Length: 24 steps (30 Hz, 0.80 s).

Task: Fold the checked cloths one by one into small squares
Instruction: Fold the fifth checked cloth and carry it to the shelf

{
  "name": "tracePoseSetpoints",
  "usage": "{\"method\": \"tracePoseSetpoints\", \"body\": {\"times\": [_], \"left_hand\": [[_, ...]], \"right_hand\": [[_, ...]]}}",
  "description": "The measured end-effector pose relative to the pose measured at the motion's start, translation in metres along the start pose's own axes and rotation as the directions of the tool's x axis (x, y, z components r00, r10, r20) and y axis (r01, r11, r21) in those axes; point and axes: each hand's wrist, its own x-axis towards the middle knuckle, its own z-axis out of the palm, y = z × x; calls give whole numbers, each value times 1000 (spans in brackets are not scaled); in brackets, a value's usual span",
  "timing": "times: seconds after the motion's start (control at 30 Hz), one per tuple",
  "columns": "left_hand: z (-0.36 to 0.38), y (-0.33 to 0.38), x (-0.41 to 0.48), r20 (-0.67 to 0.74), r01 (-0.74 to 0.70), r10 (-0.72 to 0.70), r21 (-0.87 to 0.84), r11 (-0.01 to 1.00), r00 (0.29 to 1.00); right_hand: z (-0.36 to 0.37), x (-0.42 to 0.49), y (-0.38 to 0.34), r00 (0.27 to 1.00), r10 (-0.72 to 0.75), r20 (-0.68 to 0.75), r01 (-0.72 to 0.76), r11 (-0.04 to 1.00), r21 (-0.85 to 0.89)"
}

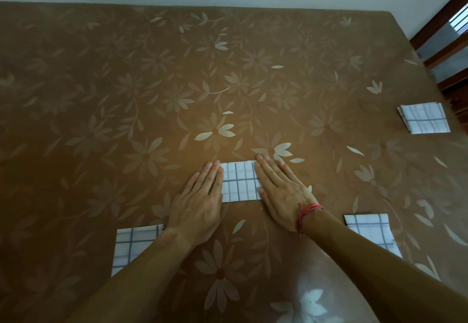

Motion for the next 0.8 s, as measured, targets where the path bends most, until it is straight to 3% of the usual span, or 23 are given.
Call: {"method": "tracePoseSetpoints", "body": {"times": [0.27,0.6,0.8], "left_hand": [[-11,2,1,24,-3,3,-18,1000,1000],[-39,-1,29,-42,-3,-6,-209,978,999],[-47,-4,52,76,79,-62,-252,964,995]], "right_hand": [[-7,0,-1,999,12,33,-13,1000,18],[-44,20,-2,999,5,40,-9,994,110],[-51,42,-1,997,41,60,-48,991,122]]}}
